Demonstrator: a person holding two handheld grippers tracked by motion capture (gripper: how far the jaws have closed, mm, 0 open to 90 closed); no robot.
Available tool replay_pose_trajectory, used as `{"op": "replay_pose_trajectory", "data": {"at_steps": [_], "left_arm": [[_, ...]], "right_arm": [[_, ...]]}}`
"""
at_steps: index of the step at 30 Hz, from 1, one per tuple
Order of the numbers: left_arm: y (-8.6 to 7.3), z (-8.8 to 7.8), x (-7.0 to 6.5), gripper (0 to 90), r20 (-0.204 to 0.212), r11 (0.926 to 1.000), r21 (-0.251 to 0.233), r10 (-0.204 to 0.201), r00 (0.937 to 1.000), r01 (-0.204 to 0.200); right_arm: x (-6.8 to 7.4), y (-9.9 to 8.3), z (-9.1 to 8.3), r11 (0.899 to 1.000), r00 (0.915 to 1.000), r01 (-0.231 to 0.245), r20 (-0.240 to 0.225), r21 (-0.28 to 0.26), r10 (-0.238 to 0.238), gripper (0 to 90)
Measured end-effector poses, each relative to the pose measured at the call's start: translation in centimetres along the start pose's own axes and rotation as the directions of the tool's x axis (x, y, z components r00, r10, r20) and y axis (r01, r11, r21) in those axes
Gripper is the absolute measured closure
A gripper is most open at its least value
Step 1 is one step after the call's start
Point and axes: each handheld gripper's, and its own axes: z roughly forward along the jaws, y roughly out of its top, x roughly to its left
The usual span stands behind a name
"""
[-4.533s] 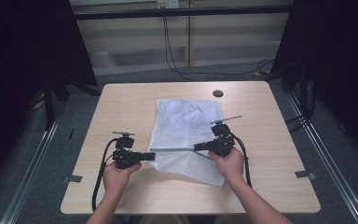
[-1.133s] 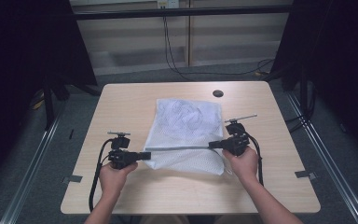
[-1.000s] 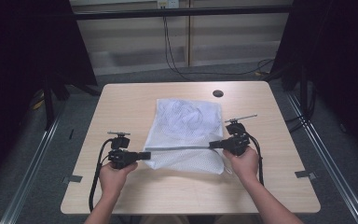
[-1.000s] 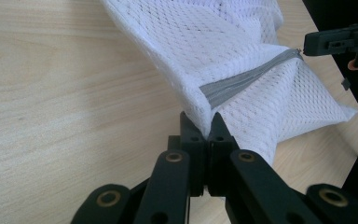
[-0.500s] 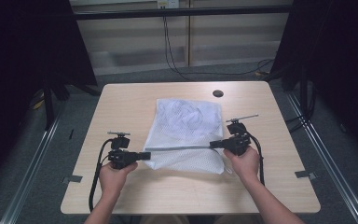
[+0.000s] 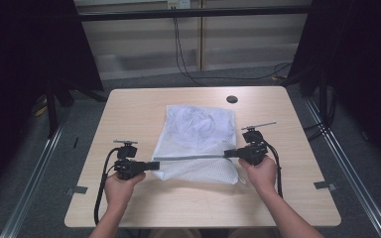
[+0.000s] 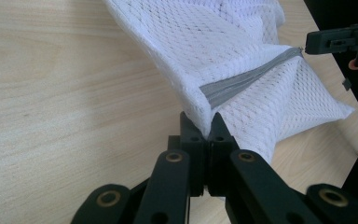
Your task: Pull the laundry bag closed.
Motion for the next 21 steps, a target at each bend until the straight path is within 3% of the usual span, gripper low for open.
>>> {"op": "replay_pose_trajectory", "data": {"at_steps": [21], "left_arm": [[-0.16,-0.26,0.04,89.3,-0.012,0.9999,-0.009,-0.014,0.9998,0.014]], "right_arm": [[-0.61,-0.36,-0.65,1.0,0.9999,-0.01,0.008,-0.003,0.01,87.2]]}}
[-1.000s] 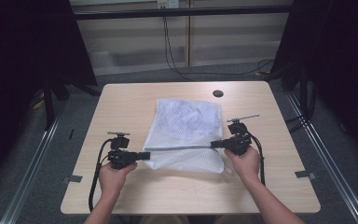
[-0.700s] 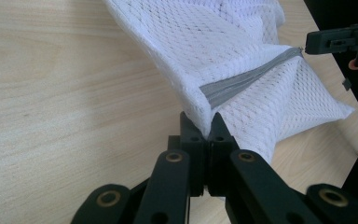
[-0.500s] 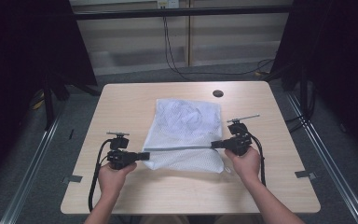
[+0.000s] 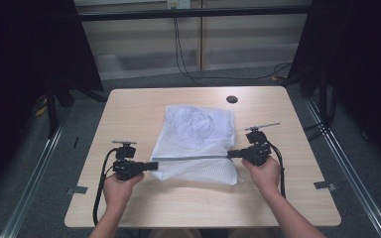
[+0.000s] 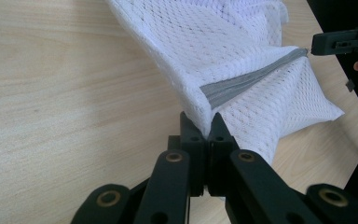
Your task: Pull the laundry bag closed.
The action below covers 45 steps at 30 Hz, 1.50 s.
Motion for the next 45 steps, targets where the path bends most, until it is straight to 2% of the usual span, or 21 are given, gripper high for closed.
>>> {"op": "replay_pose_trajectory", "data": {"at_steps": [15,24,27,43,45], "left_arm": [[0.0,-0.1,0.1,89.3,-0.002,1.0,0.004,0.003,1.0,-0.003],[-0.1,-0.1,0.0,89.3,-0.008,1.0,0.006,0.004,1.0,-0.004],[-0.1,-0.1,0.0,89.3,-0.008,1.0,0.001,-0.007,0.9999,0.007],[-0.2,-0.2,0.1,89.3,-0.005,0.9999,0.012,0.007,1.0,-0.007],[-0.2,-0.1,0.1,89.2,-0.006,0.9999,0.009,-0.005,1.0,0.005]], "right_arm": [[-0.5,-0.3,-0.6,1.0,0.9998,-0.017,0.007,-0.007,0.017,87.2],[-0.6,-0.3,-0.7,1.0,0.9999,-0.013,0.009,-0.008,0.013,87.2],[-0.7,-0.3,-0.8,1.0,0.9997,-0.01,0.021,-0.007,0.01,87.2],[-1.0,-0.2,-1.1,1.0,0.9995,-0.012,0.028,-0.019,0.013,87.2],[-1.0,-0.2,-1.1,1.0,0.9994,-0.011,0.032,-0.019,0.011,87.2]]}}
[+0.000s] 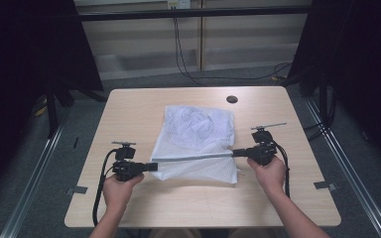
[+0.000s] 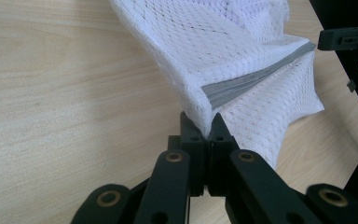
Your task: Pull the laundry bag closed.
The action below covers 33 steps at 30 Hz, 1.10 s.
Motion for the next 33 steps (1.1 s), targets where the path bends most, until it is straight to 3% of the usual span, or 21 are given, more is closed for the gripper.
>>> {"op": "replay_pose_trajectory", "data": {"at_steps": [6,9,17,21,23,24,26,30,33], "left_arm": [[-0.09,0.08,-0.16,89.3,-0.001,0.9998,-0.006,-0.019,0.9998,0.019],[-0.13,0.05,-0.02,89.4,-0.004,0.9997,-0.005,-0.025,0.9997,0.025],[-0.19,0.04,-0.13,89.4,-0.009,0.9998,0.003,-0.022,0.9997,0.022],[-0.22,-0.01,0.04,89.2,0.027,0.9999,0.0,-0.01,0.9996,0.01],[-0.23,0.05,-0.18,88.8,0.05,0.9997,0.017,0.019,0.9986,-0.02],[-0.29,0.08,-0.28,88.5,0.052,0.9988,0.022,0.042,0.9978,-0.043],[-0.39,0.21,-0.41,87.9,0.052,0.9988,0.022,0.042,0.9978,-0.043],[-0.4,0.26,-0.28,75.7,0.085,0.9987,0.02,0.045,0.9953,-0.047],[-0.4,-0.02,-0.37,67.1,0.084,0.9983,0.008,0.057,0.9949,-0.058]], "right_arm": [[-0.05,-0.03,0.02,1.0,1.0,-0.001,0.001,-0.004,0.001,87.3],[0.05,-0.03,-0.01,1.0,0.9996,0.007,0.026,-0.004,-0.007,87.3],[-0.01,-0.03,0.04,1.0,0.9996,0.001,0.028,-0.006,-0.001,87.3],[0.07,-0.14,0.1,1.0,0.9996,0.004,0.027,-0.006,-0.004,87.1],[-0.04,-0.17,0.07,1.0,0.9999,-0.001,0.016,-0.004,0.001,87.1],[-0.09,-0.2,0.05,1.0,0.9999,-0.001,0.012,-0.007,0.001,87.0],[-0.13,-0.22,0.02,1.0,1.0,0.002,0.009,-0.009,-0.002,87.0],[-0.12,-0.2,-0.09,1.0,0.9999,0.003,0.016,-0.013,-0.003,87.0],[-0.22,-0.19,-0.13,1.0,0.9997,-0.001,0.024,-0.011,0.001,87.0]]}}
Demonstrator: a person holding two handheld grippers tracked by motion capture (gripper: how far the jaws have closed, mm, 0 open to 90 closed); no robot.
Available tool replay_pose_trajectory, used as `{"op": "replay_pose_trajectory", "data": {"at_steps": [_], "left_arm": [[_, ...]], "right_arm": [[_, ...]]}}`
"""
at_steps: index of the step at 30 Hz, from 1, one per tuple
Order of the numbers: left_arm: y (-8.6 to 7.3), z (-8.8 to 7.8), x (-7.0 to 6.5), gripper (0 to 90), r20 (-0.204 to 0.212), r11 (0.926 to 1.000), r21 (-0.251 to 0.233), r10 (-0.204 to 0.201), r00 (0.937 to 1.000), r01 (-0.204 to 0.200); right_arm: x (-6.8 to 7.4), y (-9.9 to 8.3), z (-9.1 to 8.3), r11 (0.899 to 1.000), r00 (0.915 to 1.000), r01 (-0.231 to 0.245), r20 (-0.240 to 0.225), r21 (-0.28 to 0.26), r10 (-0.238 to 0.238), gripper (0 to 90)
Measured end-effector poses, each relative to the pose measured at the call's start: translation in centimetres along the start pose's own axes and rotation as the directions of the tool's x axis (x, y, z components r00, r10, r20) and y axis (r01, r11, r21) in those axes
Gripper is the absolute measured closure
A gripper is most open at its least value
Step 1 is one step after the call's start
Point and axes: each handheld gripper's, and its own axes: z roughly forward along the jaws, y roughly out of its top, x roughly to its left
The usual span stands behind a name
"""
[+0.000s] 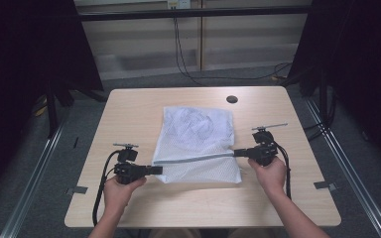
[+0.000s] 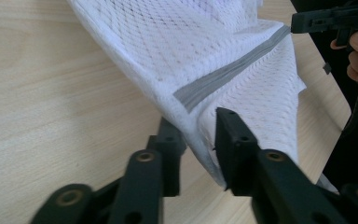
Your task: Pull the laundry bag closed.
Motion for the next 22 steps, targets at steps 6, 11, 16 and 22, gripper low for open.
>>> {"op": "replay_pose_trajectory", "data": {"at_steps": [6,11,16,22], "left_arm": [[0.1,-0.8,0.5,49.7,-0.033,0.9985,-0.044,0.029,0.999,-0.031],[0.2,-1.3,0.6,37.9,-0.059,0.993,-0.104,0.05,0.9971,-0.056],[0.2,-1.2,0.5,24.0,-0.079,0.9834,-0.144,0.1,0.9919,-0.11],[0.2,-1.1,0.7,15.4,-0.1,0.9782,-0.159,0.119,0.9879,-0.134]], "right_arm": [[-0.3,0.0,-0.3,1.0,0.9999,0.002,0.012,-0.004,-0.002,87.0],[-0.5,0.0,-0.5,1.0,1.0,0.006,0.007,-0.012,-0.006,86.1],[-0.4,0.0,-1.1,0.998,0.9995,0.021,0.026,-0.06,-0.02,55.4],[-0.4,-0.1,-1.8,0.994,0.996,0.062,0.069,-0.087,-0.056,32.5]]}}
